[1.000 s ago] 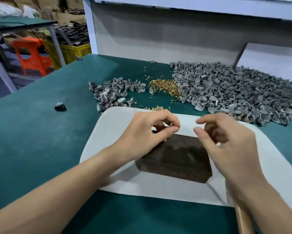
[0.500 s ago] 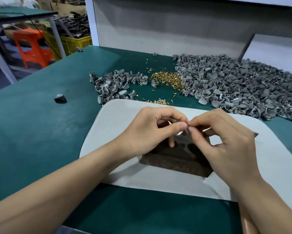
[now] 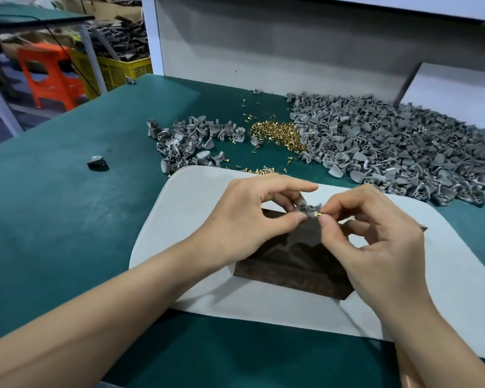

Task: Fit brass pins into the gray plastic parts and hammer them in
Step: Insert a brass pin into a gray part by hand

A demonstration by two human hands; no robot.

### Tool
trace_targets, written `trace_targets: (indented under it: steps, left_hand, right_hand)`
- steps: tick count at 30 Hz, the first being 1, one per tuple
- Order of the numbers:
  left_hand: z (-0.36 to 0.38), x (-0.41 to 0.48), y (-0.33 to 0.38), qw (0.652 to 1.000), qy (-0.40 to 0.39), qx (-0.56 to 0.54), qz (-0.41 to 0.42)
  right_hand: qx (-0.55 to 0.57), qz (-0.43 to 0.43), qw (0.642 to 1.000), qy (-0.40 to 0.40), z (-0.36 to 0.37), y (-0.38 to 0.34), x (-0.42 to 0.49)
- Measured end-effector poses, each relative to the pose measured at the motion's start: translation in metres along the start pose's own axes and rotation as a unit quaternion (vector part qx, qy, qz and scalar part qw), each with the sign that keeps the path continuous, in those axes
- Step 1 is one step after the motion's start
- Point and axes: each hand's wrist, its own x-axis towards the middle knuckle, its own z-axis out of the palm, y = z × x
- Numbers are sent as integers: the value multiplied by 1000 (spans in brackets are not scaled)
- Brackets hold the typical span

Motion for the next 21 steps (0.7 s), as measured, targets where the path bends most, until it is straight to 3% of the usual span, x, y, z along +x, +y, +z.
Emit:
trace_targets:
  steps: [4,10,15,21]
  left_hand:
    - [0,1,0,1000,8,-1,1]
    - [0,0,6,999,-7,-51,-12]
    - [-1,-1,10,995,-12,-100,-25]
    - [-1,-2,10,992,16,-115,-53]
  right_hand:
    - [15,9,1000,6,-1,6,2]
    - [89,96,991,-22,2,6,0]
    - [286,216,934,2,1,-2,3]
    - [235,183,955,13,4,-7,1]
